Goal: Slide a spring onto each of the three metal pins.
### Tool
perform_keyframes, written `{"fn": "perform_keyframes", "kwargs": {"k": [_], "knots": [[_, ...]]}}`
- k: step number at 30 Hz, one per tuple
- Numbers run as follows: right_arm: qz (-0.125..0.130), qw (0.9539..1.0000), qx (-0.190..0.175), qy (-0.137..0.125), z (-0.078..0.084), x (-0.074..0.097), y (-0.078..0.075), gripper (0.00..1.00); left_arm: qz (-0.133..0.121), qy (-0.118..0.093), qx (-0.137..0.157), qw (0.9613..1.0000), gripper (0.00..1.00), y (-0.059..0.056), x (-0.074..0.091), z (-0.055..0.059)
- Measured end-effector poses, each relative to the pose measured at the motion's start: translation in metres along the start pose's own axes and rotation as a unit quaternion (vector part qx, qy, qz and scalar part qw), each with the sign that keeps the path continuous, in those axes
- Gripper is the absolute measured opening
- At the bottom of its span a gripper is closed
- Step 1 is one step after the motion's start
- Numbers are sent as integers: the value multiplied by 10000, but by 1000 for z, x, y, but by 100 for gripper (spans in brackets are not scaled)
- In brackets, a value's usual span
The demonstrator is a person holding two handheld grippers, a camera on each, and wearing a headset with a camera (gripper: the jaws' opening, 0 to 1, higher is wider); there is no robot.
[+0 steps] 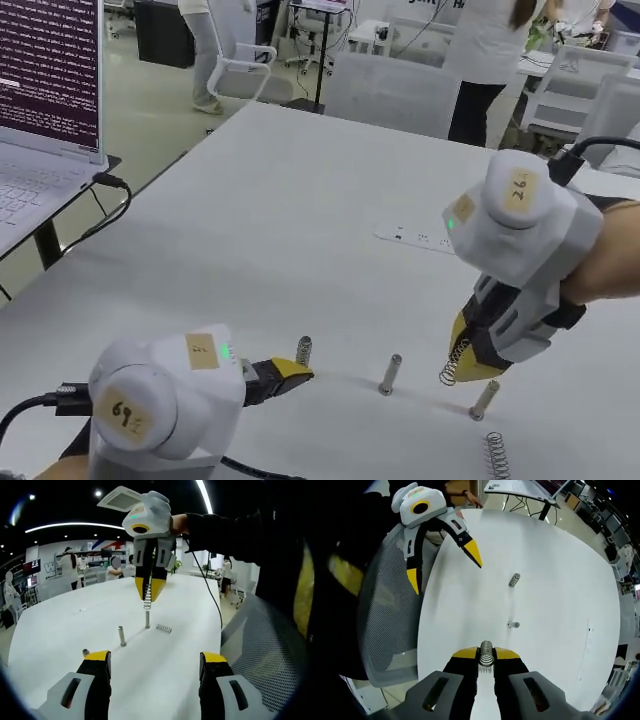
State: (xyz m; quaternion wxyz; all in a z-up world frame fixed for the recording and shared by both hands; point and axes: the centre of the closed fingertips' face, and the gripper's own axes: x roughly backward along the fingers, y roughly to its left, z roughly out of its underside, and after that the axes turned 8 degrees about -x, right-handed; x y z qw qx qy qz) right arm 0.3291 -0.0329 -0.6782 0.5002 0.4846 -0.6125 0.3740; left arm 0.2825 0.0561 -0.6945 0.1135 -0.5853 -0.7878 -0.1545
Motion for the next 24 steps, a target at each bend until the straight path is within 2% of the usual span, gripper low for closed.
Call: {"fn": "perform_keyframes", "kwargs": {"k": [11, 24], "knots": [[-15, 10000, 4, 10, -5, -2, -9, 8, -38, 32, -22, 10000, 68, 0, 1, 1], [-4, 10000, 54, -13, -23, -6, -21, 8, -96, -14, 44, 9999, 68, 2, 3, 1]]}}
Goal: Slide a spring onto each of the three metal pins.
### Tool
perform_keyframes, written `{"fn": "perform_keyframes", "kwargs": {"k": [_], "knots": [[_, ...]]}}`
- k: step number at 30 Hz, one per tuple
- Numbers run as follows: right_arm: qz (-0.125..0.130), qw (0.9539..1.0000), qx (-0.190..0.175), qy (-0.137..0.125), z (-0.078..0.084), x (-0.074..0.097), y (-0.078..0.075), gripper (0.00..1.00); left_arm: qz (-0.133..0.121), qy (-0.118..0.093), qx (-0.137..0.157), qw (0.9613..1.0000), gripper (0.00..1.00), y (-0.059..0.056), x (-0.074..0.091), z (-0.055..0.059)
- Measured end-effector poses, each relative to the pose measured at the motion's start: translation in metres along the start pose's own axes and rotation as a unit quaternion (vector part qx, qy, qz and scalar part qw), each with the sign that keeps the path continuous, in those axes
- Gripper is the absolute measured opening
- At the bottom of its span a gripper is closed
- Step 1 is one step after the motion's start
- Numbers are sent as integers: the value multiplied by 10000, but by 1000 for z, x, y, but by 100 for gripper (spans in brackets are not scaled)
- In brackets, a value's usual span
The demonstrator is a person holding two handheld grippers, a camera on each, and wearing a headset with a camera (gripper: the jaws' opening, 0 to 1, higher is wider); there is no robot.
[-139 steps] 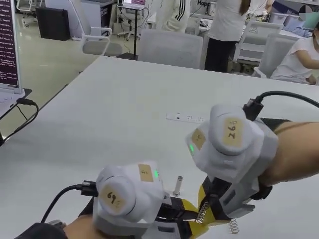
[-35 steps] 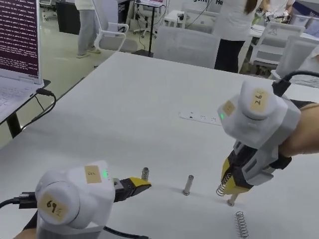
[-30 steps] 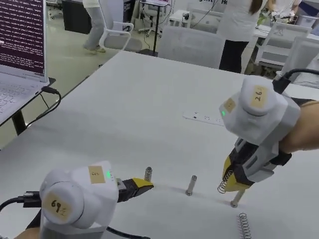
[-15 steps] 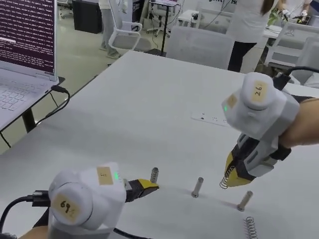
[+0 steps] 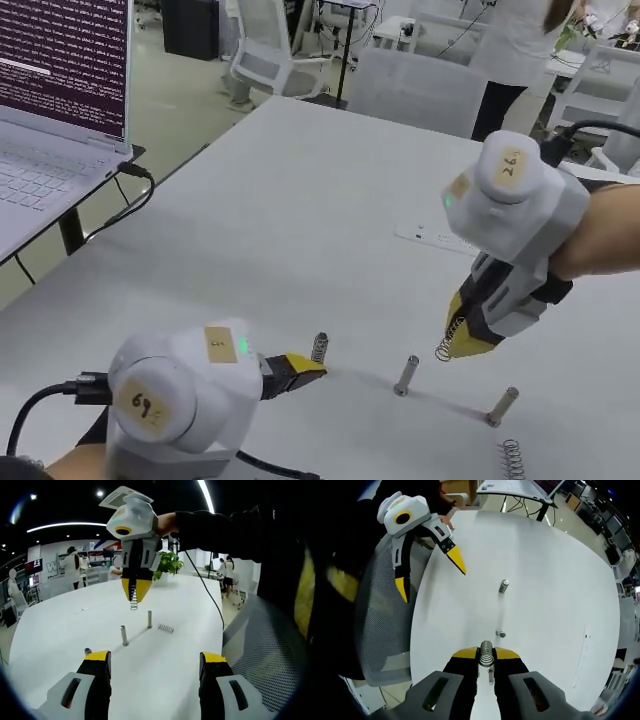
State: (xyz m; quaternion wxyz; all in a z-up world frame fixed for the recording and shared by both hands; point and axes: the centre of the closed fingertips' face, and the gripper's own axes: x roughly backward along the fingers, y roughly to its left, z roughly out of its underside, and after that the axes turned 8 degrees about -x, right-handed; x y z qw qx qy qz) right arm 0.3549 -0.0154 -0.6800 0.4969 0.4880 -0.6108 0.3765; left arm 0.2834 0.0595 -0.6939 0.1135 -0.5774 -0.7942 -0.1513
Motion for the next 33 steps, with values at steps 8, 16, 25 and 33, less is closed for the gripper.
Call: {"fn": "perform_keyframes", "kwargs": {"k": [8, 16, 25, 33], "knots": [[-14, 10000, 9, -4, -8, -9, -5, 8, -62, -17, 26, 10000, 68, 2, 2, 0], [113, 9999, -22, 83, -5, -19, -20, 8, -90, -13, 40, 10000, 68, 3, 3, 0], [25, 9999, -107, 94, -5, -30, -24, 8, -106, -16, 56, 9999, 68, 4, 3, 0], [-36, 9998, -179, 122, -1, -39, -28, 8, -131, -20, 85, 9999, 67, 6, 5, 1]]}}
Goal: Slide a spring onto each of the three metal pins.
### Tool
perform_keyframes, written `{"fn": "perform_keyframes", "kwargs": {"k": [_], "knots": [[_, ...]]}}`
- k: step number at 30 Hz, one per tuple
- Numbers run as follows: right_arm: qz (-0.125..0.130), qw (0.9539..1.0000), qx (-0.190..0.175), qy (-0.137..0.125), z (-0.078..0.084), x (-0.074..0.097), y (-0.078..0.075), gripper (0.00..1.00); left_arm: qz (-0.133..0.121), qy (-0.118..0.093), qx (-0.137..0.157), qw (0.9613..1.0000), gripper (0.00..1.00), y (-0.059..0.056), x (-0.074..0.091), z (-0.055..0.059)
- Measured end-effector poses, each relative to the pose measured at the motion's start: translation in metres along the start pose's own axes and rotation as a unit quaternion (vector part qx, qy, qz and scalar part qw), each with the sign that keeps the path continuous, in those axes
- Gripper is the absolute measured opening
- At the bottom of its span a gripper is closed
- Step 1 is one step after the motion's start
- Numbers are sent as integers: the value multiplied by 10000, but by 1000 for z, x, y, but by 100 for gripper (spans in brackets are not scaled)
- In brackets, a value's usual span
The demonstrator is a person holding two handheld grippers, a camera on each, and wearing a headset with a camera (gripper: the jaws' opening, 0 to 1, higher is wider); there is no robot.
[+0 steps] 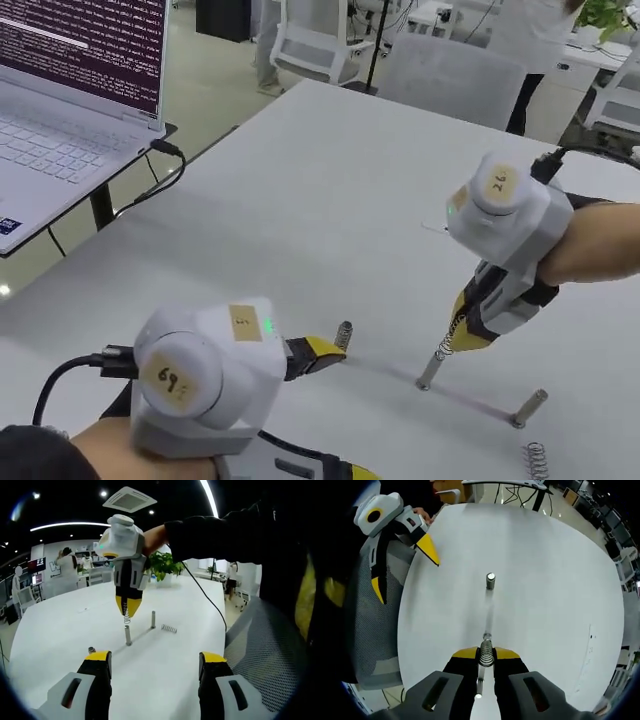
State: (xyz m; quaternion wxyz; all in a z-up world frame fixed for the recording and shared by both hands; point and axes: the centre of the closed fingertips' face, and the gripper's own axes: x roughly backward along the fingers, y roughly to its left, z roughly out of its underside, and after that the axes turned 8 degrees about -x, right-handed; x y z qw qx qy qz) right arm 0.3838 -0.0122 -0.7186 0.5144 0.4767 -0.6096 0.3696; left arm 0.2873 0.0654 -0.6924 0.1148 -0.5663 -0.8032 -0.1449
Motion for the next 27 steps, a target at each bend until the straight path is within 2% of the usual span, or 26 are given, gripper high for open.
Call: {"fn": "perform_keyframes", "kwargs": {"k": [27], "knots": [[-84, 9999, -21, 83, 0, -21, -2, 8, -21, 19, 30, 10000, 66, 2, 1, 2]]}}
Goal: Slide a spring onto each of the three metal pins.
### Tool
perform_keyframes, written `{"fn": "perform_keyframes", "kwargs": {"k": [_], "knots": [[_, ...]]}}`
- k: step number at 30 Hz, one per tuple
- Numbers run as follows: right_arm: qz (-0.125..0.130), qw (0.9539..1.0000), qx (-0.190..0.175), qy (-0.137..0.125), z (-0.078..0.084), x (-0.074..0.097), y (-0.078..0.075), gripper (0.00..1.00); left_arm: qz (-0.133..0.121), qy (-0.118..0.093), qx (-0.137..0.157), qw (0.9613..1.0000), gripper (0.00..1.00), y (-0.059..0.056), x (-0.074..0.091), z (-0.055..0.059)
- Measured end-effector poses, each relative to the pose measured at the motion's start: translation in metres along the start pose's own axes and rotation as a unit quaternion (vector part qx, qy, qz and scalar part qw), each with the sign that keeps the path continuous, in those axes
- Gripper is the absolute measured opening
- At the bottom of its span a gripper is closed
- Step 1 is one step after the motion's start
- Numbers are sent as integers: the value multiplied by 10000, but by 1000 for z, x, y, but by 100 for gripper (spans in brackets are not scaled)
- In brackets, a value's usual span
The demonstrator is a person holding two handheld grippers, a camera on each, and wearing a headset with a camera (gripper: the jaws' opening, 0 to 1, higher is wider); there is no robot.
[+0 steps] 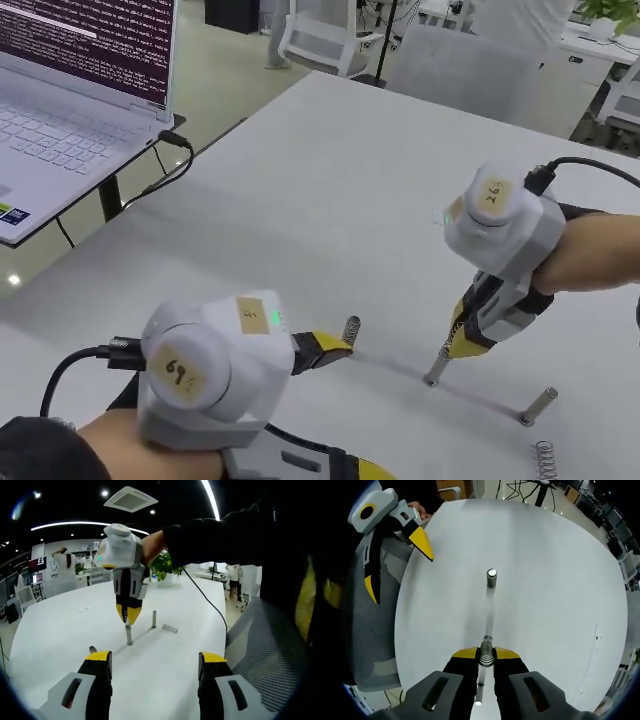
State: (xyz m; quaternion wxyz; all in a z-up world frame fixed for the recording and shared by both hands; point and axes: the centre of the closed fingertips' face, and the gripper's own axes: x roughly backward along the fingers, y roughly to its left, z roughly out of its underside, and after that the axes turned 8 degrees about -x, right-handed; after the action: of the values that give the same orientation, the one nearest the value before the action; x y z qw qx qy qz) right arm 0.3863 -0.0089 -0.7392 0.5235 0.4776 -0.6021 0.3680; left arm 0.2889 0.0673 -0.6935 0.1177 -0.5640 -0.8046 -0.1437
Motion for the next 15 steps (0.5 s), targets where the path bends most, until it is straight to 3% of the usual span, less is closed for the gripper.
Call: {"fn": "perform_keyframes", "kwargs": {"k": [15], "knots": [[32, 9999, -146, -33, 4, -18, -1, 8, -6, 9, -13, 10000, 66, 0, 0, 1]]}}
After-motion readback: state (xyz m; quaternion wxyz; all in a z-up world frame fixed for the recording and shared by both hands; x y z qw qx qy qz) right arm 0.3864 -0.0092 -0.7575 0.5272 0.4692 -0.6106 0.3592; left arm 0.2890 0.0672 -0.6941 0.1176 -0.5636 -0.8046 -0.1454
